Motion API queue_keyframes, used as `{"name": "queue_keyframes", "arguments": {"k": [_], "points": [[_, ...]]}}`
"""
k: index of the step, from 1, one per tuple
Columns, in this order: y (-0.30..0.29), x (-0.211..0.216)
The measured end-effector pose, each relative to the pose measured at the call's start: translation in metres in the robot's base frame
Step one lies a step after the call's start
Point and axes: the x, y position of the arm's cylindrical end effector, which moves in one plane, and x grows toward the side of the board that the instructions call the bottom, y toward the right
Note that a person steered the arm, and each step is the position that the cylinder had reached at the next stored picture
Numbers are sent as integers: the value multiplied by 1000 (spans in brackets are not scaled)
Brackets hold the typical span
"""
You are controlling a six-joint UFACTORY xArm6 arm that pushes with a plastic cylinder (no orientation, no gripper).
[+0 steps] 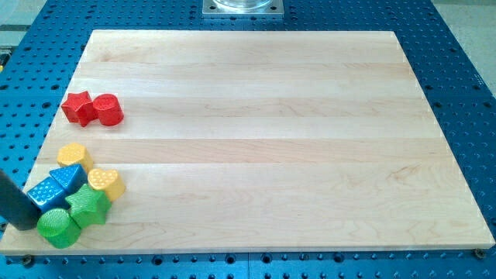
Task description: Separate the blue blocks from the group of blocks
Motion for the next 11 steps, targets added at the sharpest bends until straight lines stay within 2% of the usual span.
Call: {"name": "queue_keyframes", "arguments": {"k": [2,3,5,7,8,11], "points": [[3,-18],[21,-40],[69,-48],[143,-55],[168,-72],[196,-103]]}}
